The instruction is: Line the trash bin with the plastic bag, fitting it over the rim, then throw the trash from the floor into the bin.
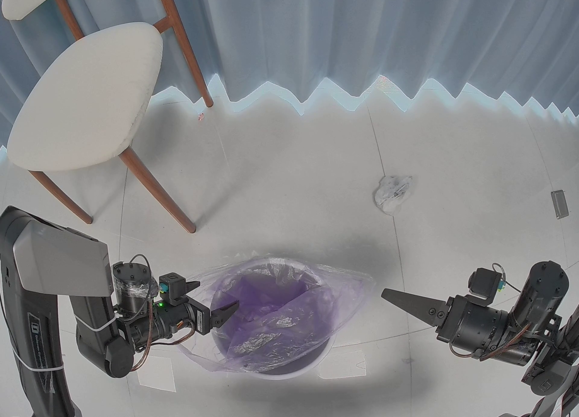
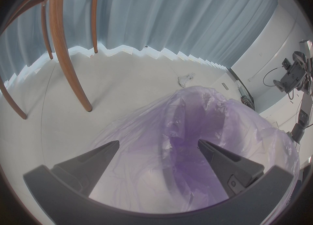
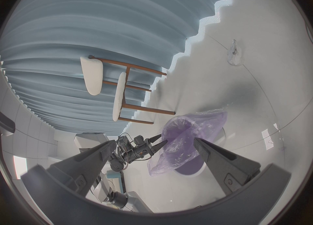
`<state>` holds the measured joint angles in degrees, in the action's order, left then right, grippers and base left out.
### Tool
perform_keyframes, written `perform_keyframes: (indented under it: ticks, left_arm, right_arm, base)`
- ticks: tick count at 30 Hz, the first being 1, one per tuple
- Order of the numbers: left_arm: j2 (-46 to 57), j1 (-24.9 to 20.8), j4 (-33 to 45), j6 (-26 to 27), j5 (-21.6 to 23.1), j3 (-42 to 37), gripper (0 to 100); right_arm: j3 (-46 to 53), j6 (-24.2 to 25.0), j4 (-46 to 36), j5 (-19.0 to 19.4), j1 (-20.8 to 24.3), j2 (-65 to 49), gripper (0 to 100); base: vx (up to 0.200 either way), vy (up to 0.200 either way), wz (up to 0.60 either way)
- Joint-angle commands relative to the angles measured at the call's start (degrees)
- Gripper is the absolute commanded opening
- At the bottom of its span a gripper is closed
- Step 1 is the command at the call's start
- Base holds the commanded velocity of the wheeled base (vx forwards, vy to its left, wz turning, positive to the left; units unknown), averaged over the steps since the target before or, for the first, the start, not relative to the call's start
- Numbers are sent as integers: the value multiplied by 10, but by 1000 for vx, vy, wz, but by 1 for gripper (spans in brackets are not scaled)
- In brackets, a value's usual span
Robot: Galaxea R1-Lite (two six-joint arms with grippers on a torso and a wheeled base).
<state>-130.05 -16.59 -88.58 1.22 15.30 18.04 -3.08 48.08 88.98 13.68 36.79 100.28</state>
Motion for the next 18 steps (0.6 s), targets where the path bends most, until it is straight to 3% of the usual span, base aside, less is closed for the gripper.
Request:
perform_keyframes:
  ticks: [1, 12, 13, 18]
  left_arm:
    - [-19, -3, 0, 0, -7, 10, 100]
    - [-47, -4, 0, 0, -12, 13, 100]
    - [-47, -4, 0, 0, -12, 13, 0]
    - [-46, -2, 0, 0, -12, 14, 0]
  right_arm:
    - [5, 0, 8, 0, -1, -3, 100]
    - [4, -3, 8, 0, 0, 0, 100]
    - [4, -3, 8, 0, -1, 1, 100]
    - [4, -3, 8, 0, -1, 1, 100]
  base:
    - [0, 0, 0]
    - [0, 0, 0]
    - [0, 0, 0]
    - [0, 0, 0]
